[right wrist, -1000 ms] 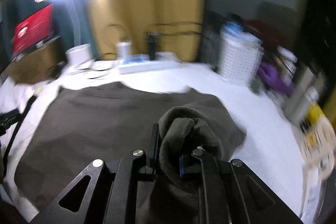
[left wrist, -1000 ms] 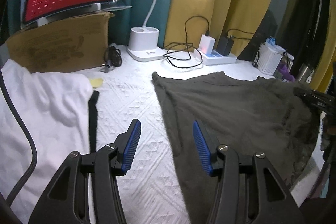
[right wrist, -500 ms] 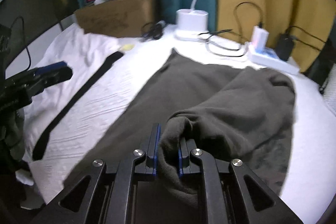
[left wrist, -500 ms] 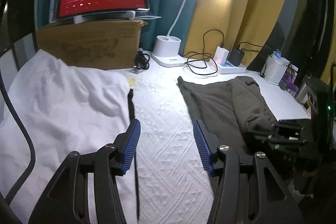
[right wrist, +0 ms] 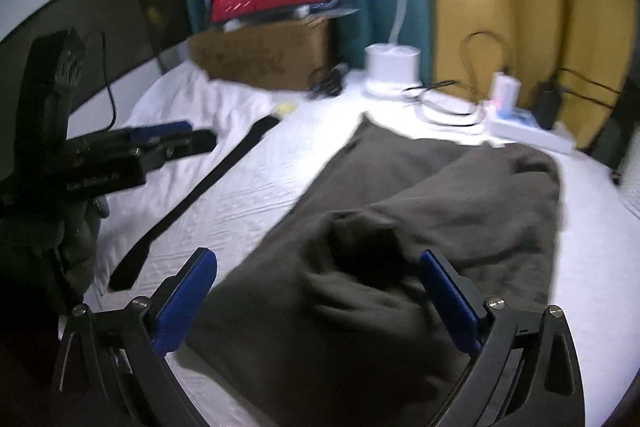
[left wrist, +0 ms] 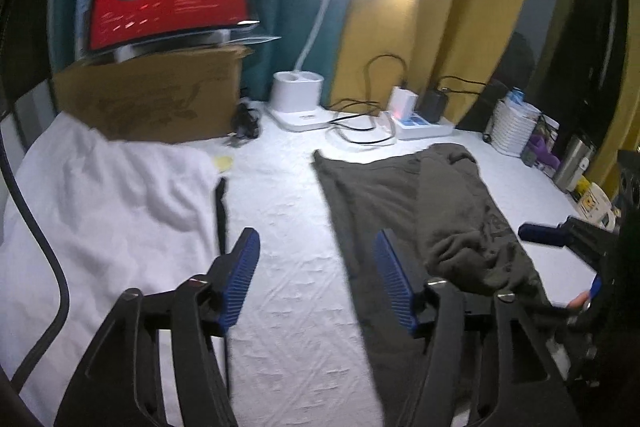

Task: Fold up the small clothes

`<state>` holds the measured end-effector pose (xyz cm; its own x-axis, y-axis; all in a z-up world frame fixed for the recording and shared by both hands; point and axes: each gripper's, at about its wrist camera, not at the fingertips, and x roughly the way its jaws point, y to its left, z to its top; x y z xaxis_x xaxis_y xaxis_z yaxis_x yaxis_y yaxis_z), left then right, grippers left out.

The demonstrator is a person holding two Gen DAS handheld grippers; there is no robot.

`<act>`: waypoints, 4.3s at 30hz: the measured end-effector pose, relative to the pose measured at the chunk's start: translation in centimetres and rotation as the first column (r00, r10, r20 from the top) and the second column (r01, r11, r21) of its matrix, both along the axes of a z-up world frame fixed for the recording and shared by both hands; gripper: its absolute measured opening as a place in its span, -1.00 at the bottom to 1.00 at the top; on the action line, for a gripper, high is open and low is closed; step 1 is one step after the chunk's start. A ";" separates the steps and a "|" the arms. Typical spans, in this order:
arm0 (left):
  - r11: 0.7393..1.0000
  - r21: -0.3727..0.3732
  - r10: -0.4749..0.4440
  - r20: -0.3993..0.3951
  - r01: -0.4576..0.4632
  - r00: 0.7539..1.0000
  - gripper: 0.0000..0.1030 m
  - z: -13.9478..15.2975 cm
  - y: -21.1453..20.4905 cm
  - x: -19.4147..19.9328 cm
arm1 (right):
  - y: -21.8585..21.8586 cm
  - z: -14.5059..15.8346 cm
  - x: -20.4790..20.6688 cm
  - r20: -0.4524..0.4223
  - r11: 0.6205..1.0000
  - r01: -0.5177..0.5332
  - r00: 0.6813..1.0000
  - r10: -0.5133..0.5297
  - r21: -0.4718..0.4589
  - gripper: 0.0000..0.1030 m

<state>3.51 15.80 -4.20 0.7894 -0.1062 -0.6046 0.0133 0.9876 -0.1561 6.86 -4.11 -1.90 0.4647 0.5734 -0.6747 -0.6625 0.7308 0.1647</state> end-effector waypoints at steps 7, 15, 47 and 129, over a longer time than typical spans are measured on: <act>0.991 0.075 -0.113 -0.024 0.114 0.993 0.20 0.7 -5.7 2.6 | -7.4 -0.2 1.9 0.006 0.988 0.151 0.988 -0.151 0.012 0.97; 0.941 0.194 -0.262 -0.109 0.279 0.959 0.20 1.0 -13.2 8.0 | -16.1 -2.6 5.0 -0.036 0.950 0.309 0.951 -0.308 0.042 0.97; 0.933 0.297 -0.154 -0.188 0.206 0.970 -0.94 -0.8 -12.1 15.8 | -21.8 -7.6 12.5 -0.120 0.920 0.389 0.916 -0.382 0.039 0.97; 0.982 -0.041 -0.191 -0.288 0.187 0.939 -0.86 -3.6 -7.1 -5.1 | -12.7 -8.6 -0.5 -0.043 0.967 0.215 0.974 -0.223 -0.135 0.97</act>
